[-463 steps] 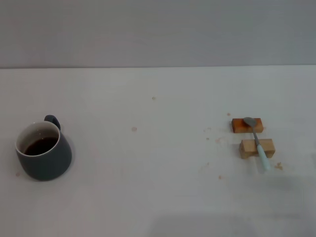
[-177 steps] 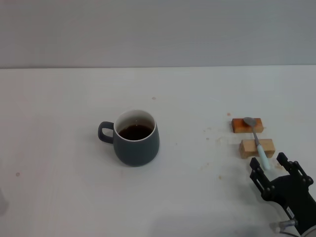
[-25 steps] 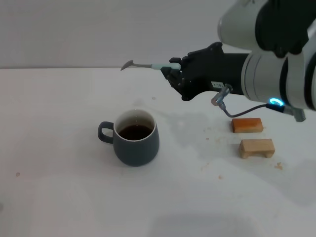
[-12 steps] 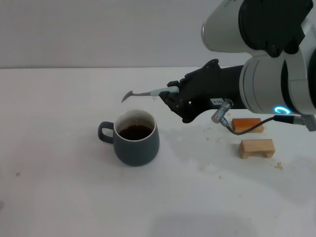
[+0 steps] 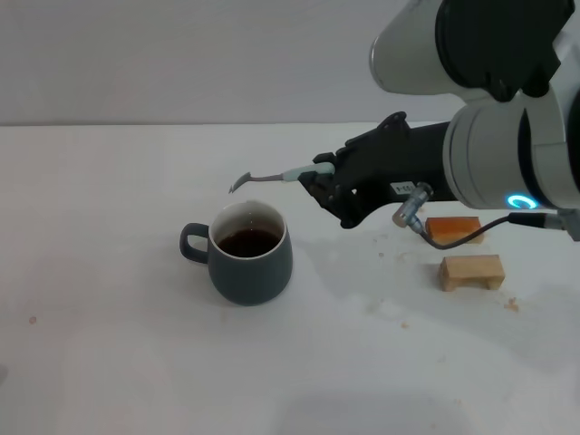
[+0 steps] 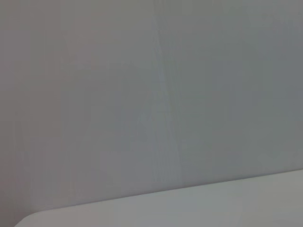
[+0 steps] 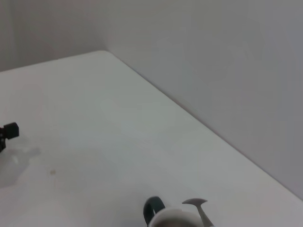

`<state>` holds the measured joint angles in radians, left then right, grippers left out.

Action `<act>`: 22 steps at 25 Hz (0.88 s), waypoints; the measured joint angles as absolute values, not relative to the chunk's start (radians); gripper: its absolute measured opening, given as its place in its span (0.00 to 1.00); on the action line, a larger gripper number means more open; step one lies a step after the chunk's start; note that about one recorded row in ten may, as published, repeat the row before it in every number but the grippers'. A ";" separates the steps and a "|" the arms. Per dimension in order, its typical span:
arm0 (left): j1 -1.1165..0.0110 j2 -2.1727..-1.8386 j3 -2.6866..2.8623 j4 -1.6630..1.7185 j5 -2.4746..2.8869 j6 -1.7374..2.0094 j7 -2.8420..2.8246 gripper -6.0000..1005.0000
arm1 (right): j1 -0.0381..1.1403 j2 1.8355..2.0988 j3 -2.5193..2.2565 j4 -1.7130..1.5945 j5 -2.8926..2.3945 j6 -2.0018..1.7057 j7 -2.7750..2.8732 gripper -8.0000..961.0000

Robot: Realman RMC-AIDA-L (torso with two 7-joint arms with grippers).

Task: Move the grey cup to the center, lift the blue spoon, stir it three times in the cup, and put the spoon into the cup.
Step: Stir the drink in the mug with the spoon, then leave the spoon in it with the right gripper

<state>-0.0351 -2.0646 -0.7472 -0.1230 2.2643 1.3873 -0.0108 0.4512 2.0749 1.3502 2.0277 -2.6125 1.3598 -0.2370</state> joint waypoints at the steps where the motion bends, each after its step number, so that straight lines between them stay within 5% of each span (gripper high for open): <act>1: -0.035 -2.065 -0.747 -0.123 2.264 1.387 -0.011 0.00 | 0.451 2.075 1.353 2.027 -2.614 1.365 -0.234 0.17; 22: -0.032 -2.065 -0.747 -0.121 2.264 1.387 -0.011 0.00 | 0.433 2.077 1.313 1.946 -2.631 1.359 -0.216 0.17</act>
<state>-0.0319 -2.0648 -0.7469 -0.1209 2.2642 1.3871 -0.0108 0.4328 2.0770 1.3132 1.9459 -2.6313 1.3593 -0.2157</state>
